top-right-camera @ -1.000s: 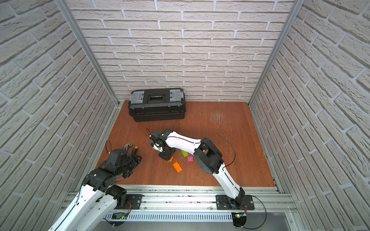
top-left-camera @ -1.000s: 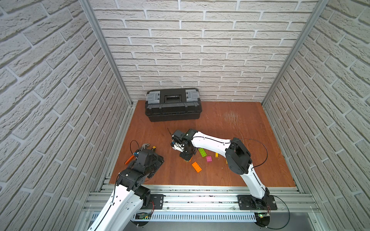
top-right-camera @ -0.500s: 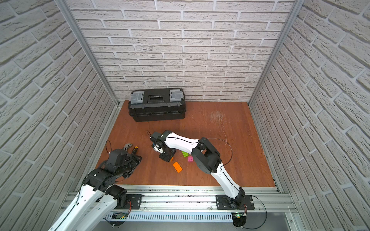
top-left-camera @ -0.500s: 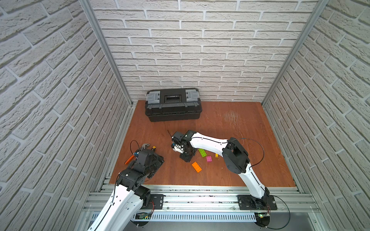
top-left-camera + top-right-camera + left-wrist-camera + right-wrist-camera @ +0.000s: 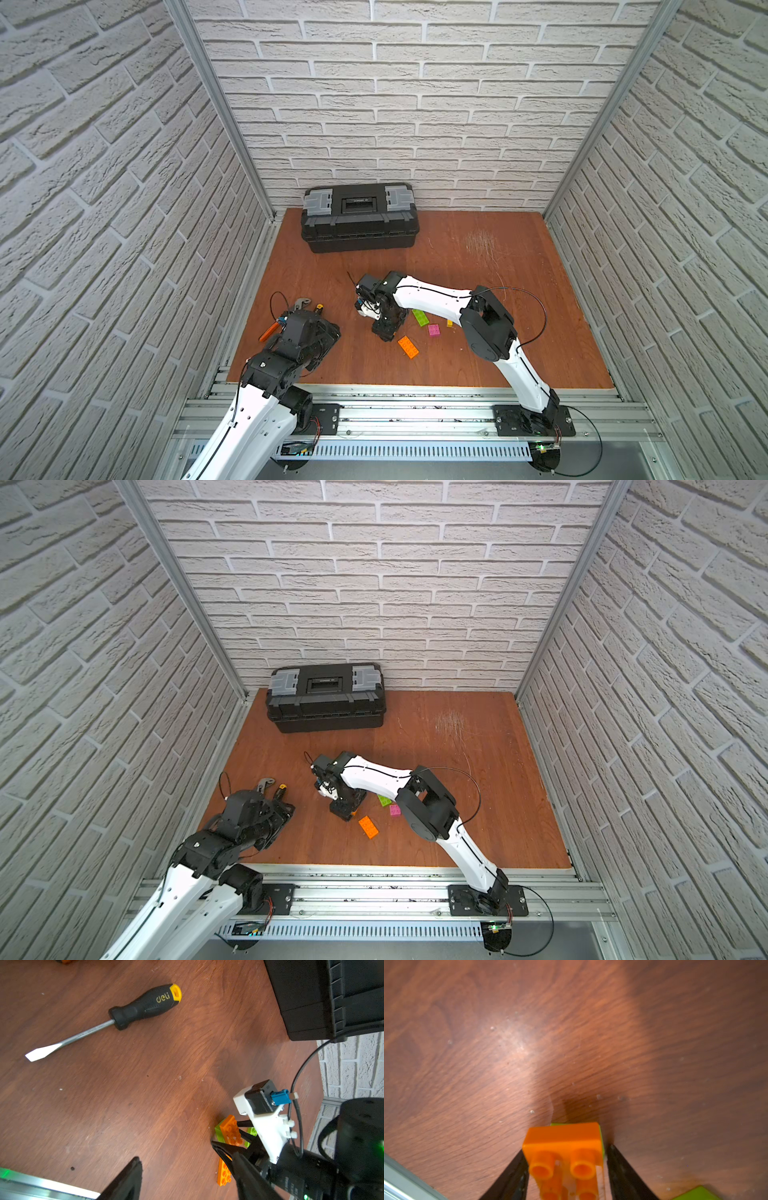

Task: Assemble a carrot with lego
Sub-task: Assemble the lego brick with the lego brick.

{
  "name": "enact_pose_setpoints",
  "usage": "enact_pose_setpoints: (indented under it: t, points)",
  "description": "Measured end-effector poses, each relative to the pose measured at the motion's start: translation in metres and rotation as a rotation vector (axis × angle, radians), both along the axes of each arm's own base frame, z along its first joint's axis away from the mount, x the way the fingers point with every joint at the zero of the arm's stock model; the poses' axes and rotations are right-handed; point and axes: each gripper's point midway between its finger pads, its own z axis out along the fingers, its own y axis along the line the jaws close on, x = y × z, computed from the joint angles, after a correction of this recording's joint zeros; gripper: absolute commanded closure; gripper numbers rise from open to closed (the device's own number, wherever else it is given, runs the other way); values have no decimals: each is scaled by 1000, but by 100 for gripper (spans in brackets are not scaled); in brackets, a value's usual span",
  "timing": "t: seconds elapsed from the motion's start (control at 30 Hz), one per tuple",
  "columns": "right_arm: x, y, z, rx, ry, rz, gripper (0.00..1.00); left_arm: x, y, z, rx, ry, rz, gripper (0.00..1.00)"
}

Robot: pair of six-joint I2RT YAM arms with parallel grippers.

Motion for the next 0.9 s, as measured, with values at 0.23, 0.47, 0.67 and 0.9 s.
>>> enact_pose_setpoints:
  t: [0.23,0.47,0.67,0.9]
  points:
    - [1,-8,4,-17,18,-18,21,0,0,0,0,0,-1,27]
    - [10,-6,28,21,-4,-41,22,0,0,0,2,1,-2,27]
    - [13,-3,62,85,-27,-51,25,0,0,0,4,2,-4,27]
    - [10,0,78,122,-28,-70,71,0,0,-2,9,15,-4,27]
